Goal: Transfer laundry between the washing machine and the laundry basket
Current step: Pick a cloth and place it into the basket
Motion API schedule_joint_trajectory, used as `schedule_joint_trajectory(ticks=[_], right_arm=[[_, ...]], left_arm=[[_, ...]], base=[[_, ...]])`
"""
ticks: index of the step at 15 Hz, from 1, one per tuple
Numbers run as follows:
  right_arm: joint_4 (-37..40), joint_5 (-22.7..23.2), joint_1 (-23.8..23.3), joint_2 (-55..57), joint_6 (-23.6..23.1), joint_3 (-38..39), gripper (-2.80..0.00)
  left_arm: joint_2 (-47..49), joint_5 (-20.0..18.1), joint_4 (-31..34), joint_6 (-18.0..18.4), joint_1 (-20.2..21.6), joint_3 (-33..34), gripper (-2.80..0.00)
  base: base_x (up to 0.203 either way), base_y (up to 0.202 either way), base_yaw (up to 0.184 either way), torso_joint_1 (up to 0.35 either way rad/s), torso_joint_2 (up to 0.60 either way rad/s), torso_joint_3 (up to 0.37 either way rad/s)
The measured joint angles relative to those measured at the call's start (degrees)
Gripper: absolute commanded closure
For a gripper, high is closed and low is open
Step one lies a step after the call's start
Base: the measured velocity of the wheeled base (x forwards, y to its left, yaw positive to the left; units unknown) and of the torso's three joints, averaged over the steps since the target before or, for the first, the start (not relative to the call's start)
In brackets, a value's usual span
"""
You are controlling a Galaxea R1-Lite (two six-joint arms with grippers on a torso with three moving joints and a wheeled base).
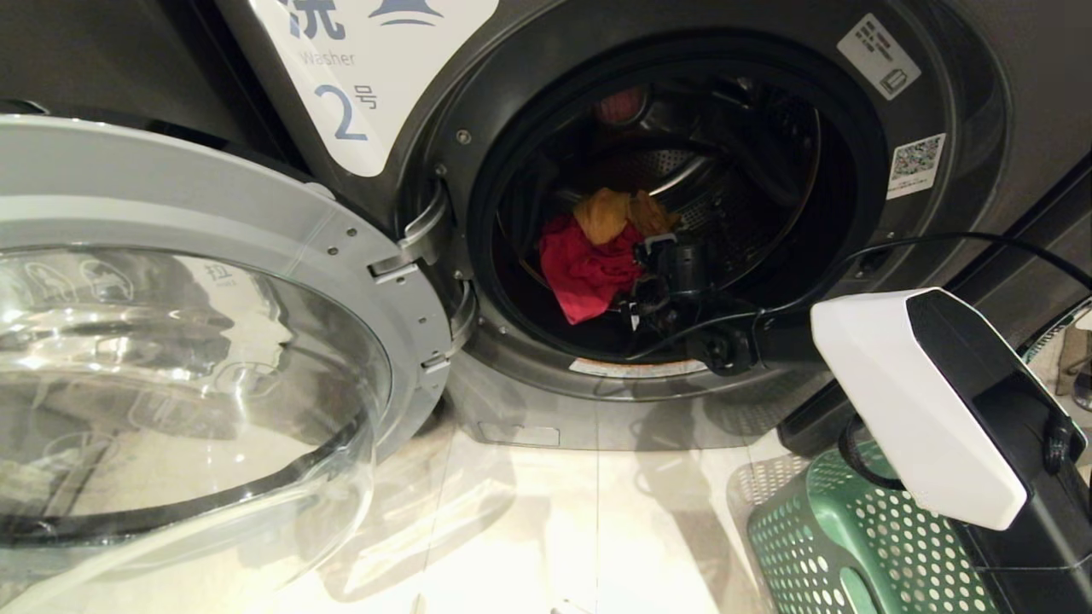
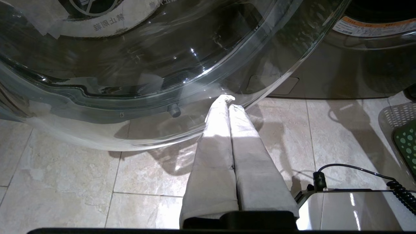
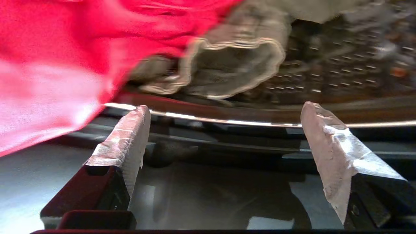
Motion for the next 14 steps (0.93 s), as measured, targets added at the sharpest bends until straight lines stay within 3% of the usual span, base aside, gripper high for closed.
schedule_joint_trajectory(ticks=[4,14], right_arm=[[-1.4,-2.2,-0.9,-0.2,-0.4,0.0,-2.80],[-10.5,-2.6,-3.1,0.9,-5.7,0.1,-2.80]], left_arm=[[0.0,0.0,0.0,0.0,0.1,0.0,0.00],[0.0,0.0,0.0,0.0,0.0,0.0,0.00]], base=[[0.000,0.000,0.000,0.000,0.00,0.000],[0.000,0.000,0.000,0.000,0.00,0.000]])
